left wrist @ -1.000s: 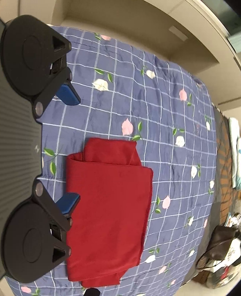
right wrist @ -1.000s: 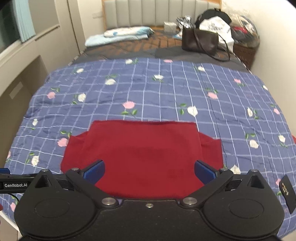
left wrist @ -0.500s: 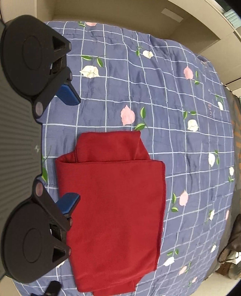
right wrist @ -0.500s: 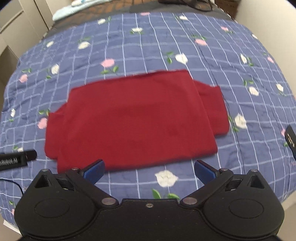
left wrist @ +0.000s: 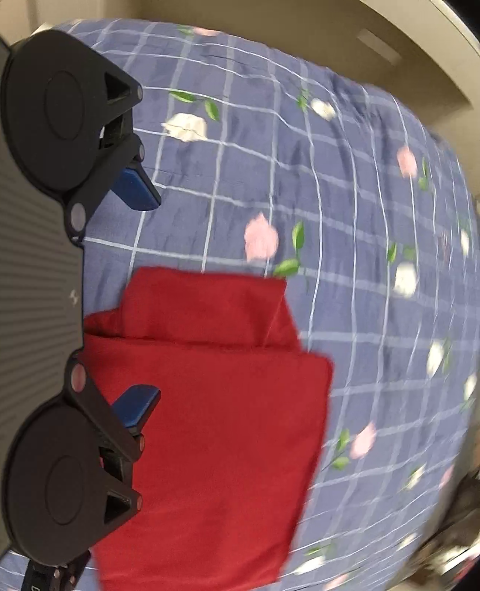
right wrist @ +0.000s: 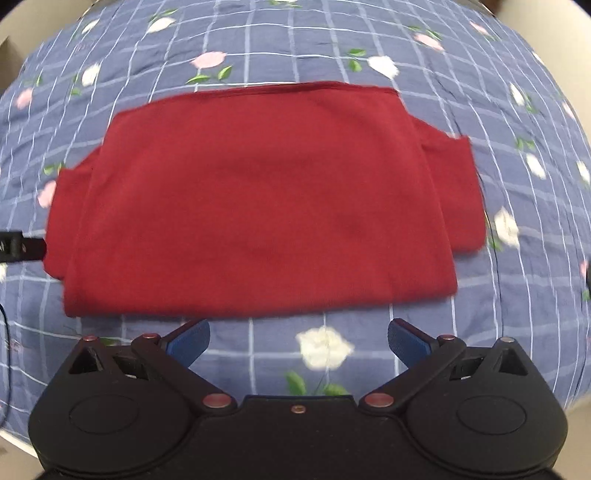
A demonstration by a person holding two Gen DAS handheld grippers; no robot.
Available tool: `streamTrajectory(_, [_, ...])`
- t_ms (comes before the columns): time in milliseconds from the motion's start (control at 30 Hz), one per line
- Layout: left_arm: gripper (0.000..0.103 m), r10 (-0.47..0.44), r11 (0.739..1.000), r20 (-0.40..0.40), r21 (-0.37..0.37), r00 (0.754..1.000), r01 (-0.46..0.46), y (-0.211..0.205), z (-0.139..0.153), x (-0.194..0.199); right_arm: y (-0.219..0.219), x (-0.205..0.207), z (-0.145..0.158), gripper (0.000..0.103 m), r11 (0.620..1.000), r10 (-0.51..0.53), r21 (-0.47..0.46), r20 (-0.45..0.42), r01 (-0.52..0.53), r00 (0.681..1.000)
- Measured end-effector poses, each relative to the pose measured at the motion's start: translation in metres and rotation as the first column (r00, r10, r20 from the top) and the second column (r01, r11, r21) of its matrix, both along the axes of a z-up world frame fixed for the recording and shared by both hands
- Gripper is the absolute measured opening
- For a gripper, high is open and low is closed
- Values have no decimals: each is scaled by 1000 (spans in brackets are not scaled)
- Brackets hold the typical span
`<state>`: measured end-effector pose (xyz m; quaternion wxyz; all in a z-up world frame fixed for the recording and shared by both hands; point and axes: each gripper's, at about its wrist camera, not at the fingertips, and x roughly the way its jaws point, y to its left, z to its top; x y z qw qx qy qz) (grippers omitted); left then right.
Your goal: Fold small clothes
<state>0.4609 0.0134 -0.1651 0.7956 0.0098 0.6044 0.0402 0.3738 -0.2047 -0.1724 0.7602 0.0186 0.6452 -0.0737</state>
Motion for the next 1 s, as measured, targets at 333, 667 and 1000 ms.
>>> streamTrajectory(333, [102, 134, 987, -58, -80, 989, -139, 21, -34, -22, 3, 51, -32, 102, 963, 233, -164, 96, -216, 968])
streamTrajectory(667, [102, 103, 989, -22, -104, 994, -104, 9, -34, 10, 6, 35, -90, 102, 911, 359, -221, 9, -348, 933])
streamTrajectory(1000, [102, 60, 994, -29, -93, 998, -63, -4, -44, 32, -13, 22, -96, 103, 955, 263, -169, 94, -245, 960])
